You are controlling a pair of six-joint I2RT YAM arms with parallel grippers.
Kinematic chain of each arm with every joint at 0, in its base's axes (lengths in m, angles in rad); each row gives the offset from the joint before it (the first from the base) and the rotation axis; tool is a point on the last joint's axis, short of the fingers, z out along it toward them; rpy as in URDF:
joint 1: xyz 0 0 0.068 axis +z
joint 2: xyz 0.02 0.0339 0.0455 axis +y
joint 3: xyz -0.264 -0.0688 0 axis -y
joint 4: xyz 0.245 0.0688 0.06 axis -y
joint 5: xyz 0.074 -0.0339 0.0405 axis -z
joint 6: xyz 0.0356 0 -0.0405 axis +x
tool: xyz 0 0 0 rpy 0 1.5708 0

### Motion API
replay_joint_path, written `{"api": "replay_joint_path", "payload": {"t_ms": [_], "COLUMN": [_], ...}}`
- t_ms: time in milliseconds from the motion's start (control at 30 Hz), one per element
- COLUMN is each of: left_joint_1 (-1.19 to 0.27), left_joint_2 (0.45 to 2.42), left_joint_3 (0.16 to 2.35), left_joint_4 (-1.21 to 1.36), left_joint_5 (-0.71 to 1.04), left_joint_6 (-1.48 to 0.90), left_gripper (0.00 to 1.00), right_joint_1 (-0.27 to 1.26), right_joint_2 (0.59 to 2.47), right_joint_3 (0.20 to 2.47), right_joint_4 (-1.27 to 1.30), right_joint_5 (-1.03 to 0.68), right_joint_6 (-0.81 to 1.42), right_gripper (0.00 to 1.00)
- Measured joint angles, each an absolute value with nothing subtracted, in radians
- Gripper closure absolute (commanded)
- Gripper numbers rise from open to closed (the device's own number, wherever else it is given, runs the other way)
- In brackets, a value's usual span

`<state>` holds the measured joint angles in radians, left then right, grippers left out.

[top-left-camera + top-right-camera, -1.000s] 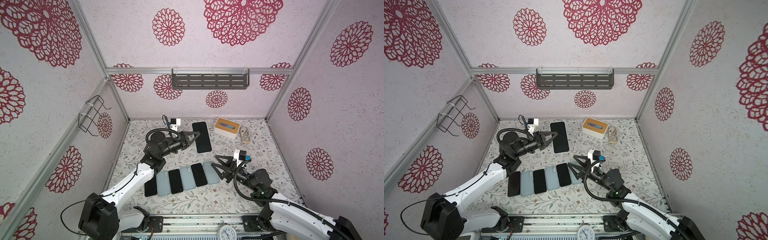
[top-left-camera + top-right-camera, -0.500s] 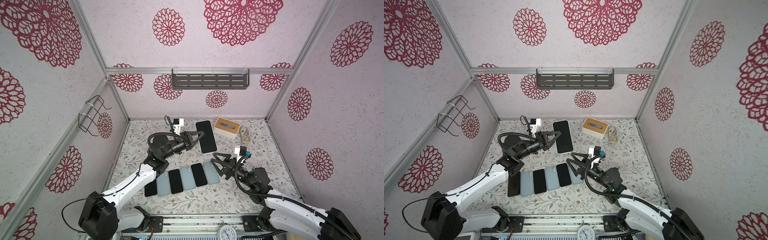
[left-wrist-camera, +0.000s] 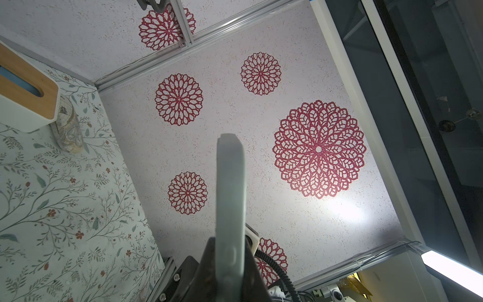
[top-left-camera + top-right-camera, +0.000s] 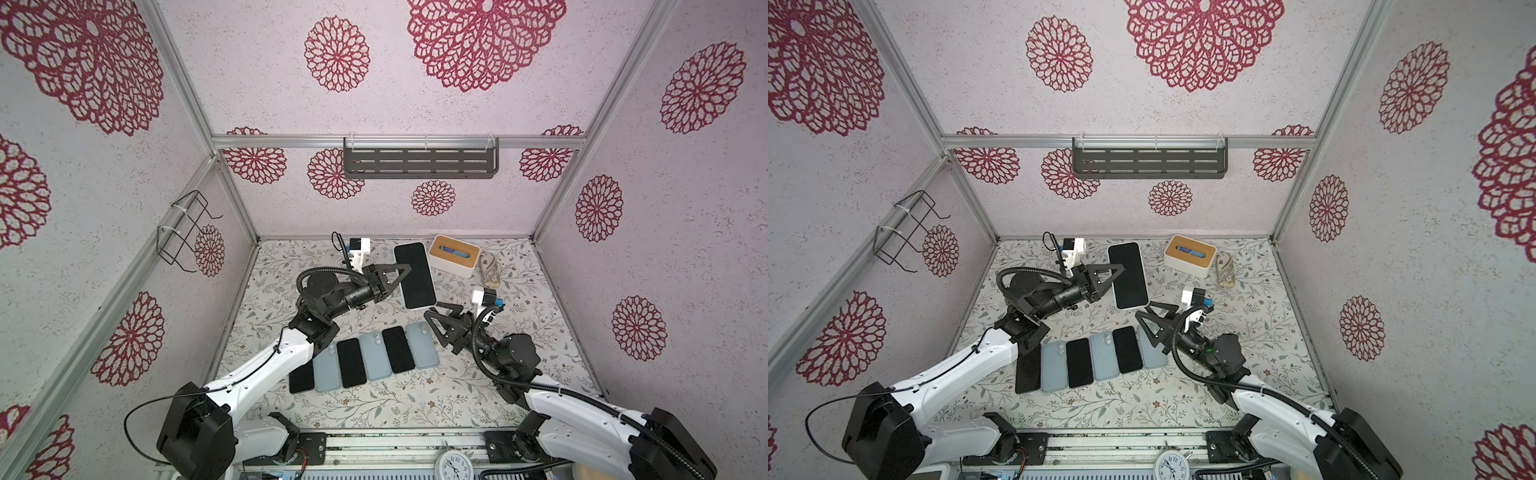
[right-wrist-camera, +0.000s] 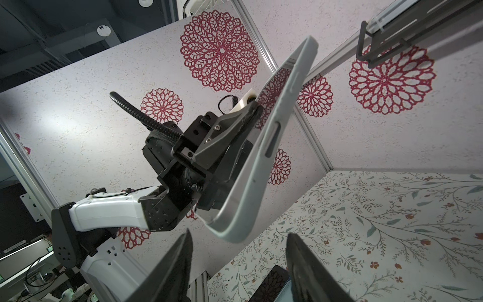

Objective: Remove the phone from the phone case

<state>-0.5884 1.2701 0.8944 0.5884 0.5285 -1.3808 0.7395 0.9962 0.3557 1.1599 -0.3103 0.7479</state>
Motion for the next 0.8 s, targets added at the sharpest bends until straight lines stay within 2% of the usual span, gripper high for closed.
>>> {"api": "replay_joint_path", "payload": {"t_ms": [800], "left_joint_1": [-0.632], "left_joint_2": [1.271], "left_joint_3": [0.896], "left_joint_4": [0.646], "left_joint_5": [0.479], "left_joint_6": [-1.365], "left_gripper": [1.00], "right_joint_1": [0.684], "right_joint_2": [1.039], "right_joint_3": [0.355], "right_joint_4": [1.267], "right_joint_5": [-0.354], "right_joint_6": [0.815], "right_gripper": [0.46]}}
